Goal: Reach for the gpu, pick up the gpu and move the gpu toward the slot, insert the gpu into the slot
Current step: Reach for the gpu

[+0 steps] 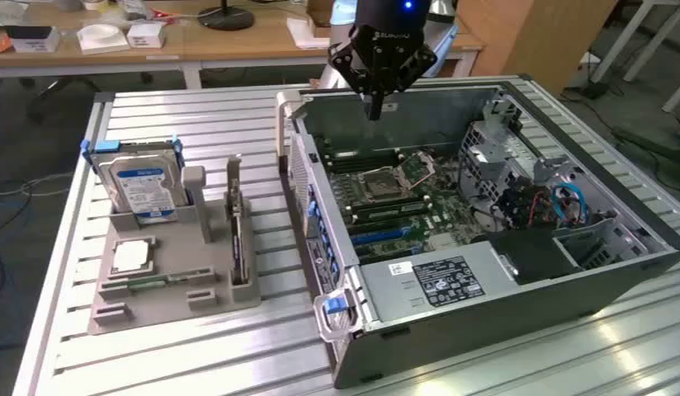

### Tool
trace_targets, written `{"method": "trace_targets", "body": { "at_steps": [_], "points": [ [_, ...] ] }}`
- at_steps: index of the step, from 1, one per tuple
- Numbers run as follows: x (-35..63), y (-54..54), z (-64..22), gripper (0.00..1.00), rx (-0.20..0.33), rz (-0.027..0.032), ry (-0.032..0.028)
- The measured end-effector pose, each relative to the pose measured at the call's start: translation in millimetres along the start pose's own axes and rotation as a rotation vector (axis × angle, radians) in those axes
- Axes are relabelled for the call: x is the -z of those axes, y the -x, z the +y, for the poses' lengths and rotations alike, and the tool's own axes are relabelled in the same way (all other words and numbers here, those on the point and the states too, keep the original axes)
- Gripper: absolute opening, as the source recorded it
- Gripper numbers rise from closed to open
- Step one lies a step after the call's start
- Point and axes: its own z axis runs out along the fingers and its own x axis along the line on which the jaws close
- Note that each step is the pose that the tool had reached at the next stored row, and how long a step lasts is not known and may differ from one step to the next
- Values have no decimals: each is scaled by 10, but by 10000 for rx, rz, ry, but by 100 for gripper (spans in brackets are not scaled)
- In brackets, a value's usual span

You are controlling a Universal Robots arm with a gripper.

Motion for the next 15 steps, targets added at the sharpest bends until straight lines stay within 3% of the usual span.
{"method": "trace_targets", "body": {
  "at_steps": [6,15],
  "points": [
    [0,-4,0,10,0,-1,0],
    [6,-213,-16,10,-1,0,0]
  ]
}}
